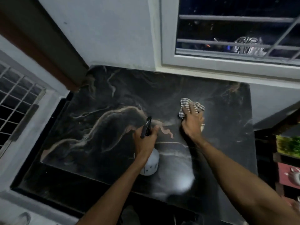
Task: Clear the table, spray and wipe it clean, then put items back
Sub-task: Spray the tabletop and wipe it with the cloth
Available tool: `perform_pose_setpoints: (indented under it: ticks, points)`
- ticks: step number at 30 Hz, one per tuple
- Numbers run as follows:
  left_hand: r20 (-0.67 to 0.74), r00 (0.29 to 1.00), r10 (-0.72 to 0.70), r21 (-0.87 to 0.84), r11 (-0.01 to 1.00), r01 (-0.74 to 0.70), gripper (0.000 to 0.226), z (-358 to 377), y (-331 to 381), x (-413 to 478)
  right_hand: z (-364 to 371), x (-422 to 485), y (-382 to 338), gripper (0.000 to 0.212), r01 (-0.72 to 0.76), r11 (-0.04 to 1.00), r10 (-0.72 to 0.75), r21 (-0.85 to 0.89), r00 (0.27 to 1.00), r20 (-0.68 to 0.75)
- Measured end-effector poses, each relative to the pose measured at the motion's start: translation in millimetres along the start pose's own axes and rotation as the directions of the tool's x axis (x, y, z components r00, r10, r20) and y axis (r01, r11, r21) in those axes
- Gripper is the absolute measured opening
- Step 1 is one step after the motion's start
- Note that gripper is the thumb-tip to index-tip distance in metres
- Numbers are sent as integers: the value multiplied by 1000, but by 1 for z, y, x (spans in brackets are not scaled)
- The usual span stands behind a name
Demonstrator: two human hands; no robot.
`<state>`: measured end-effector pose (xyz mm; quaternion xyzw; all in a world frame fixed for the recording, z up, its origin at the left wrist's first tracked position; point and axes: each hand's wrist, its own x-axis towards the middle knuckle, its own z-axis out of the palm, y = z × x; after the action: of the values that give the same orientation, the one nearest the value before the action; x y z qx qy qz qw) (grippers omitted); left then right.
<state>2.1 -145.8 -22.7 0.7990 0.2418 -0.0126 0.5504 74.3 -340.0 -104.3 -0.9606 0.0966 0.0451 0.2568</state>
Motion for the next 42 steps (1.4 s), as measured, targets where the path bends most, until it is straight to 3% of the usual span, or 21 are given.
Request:
perform_pose_setpoints:
  ticks: [2,5,6,8,10,14,18,20,22,23,27,29,31,32,33,35,36,38,40,41,42]
  points:
    - [-5,1000,-4,-13,1000,4,36,-28,-9,15,35,-37,-41,76,120,993,-118,-25,992,45]
    - [28,999,-30,-1,1000,30,35,-77,-23,43,67,-66,-78,78,476,879,-464,-20,865,192]
    - [43,998,-42,8,999,42,36,-95,-30,52,68,-53,-86,77,456,889,-442,-34,877,187]
    - [73,996,-48,35,998,45,38,-124,-40,66,62,-26,-103,70,116,992,-112,-49,991,77]
    - [105,990,-89,57,995,83,37,-152,-52,82,72,-18,-146,69,-153,988,154,-15,988,17]
    - [169,951,-257,160,960,231,54,-187,-62,103,113,-55,-195,75,272,961,-257,-58,948,186]
    - [201,939,-277,114,959,259,60,-212,-66,121,114,-29,-222,70,-209,977,209,30,978,9]
    - [177,958,-224,149,969,199,51,-223,-69,126,137,-43,-258,74,1,1000,0,-16,997,80]
    - [152,975,-159,132,981,140,37,-233,-70,130,157,-59,-271,79,359,931,-342,-67,921,189]
    - [146,979,-143,112,986,127,38,-240,-69,133,158,-55,-272,79,397,917,-381,-43,902,201]
    - [100,985,-143,83,987,135,36,-271,-77,156,165,-18,-308,75,-113,993,111,28,993,46]
    - [61,989,-137,85,988,131,31,-288,-83,167,195,-36,-348,69,192,981,-190,5,969,157]
    - [36,993,-115,101,989,111,29,-300,-86,176,219,-59,-364,61,561,828,-540,11,792,284]
    - [34,993,-112,98,989,109,28,-305,-87,180,217,-54,-363,62,616,787,-595,30,746,301]
    - [32,992,-118,94,989,114,27,-308,-87,182,214,-40,-358,66,563,826,-547,28,788,282]
    - [19,992,-126,79,989,124,27,-312,-87,185,205,-14,-352,72,195,980,-198,29,968,156]
    - [10,992,-125,69,990,124,26,-313,-87,186,202,-14,-357,74,57,998,-61,34,991,117]
    - [-3,992,-123,66,990,122,26,-314,-87,185,211,-35,-374,72,232,973,-227,-12,959,168]
    - [0,993,-114,66,991,114,26,-311,-88,183,219,-60,-370,69,597,802,-561,-23,764,319]
    - [3,994,-112,61,992,111,26,-309,-87,182,211,-55,-359,72,652,758,-614,-1,714,337]
    - [5,993,-117,53,992,117,25,-307,-86,181,202,-40,-347,74,602,799,-573,-5,763,298]
